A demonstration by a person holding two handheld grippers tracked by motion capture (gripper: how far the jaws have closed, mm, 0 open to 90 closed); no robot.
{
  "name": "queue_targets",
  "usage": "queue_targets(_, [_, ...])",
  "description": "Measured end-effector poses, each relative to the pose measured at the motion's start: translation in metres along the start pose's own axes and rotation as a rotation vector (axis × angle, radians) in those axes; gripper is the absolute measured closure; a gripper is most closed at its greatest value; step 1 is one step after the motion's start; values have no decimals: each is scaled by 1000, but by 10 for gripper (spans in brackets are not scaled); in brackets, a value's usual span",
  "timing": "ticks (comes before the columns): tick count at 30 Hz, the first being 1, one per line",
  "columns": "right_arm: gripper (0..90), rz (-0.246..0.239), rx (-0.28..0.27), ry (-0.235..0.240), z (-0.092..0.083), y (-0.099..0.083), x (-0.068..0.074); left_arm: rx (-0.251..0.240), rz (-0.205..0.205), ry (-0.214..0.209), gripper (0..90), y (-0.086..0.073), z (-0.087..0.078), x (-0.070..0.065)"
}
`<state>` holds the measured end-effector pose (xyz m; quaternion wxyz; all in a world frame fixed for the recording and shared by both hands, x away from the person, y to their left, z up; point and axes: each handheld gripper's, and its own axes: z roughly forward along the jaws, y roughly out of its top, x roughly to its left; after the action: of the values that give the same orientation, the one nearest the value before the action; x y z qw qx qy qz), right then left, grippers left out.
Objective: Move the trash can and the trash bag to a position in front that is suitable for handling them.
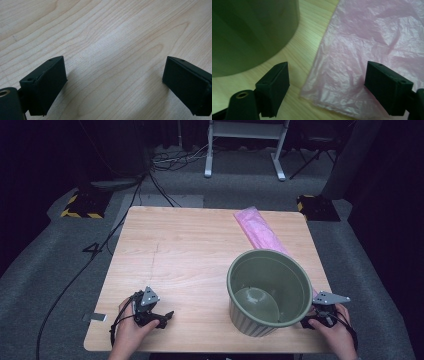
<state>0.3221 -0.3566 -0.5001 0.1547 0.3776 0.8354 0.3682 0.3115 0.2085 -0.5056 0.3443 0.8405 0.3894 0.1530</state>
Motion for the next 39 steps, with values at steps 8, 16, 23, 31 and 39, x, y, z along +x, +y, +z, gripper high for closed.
queue_targets(8, [298,38,-33,-33,-18,5,12,-9,-28,40,208,0,-6,-1])
queue_targets(16, [397,8,-55,-41,-37,13,31,-59,-33,12,240,20,-11,-8])
queue_targets(23, [424,0,-48,-40,-25,27,41,-58,-36,-31,247,46,-1,-24])
queue_targets(31, [399,-26,-59,-23,-4,48,52,-102,38,-96,249,80,27,-48])
queue_targets(39, [378,15,-95,78,22,56,57,-109,76,-90,263,80,32,-50])
